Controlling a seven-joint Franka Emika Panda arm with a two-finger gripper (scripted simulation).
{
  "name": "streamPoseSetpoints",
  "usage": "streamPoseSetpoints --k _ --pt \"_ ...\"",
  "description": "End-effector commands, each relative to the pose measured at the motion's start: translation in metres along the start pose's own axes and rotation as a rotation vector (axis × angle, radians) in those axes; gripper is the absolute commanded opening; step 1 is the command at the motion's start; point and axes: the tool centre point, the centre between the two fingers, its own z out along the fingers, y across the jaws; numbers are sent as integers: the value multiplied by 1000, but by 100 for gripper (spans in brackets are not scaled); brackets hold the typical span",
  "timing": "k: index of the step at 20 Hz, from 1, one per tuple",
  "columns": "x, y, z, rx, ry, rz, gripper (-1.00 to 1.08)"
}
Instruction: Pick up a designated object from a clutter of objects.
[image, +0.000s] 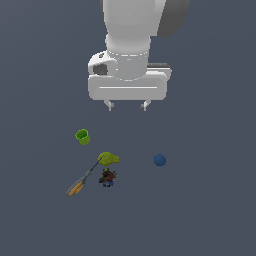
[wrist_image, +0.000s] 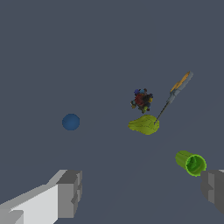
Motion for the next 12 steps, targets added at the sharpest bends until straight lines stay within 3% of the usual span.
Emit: streamPoseSetpoints --k 1,12 --pt "0 0 0 0 0 0 100" --pt "-1 0 0 14 -10 -17 100"
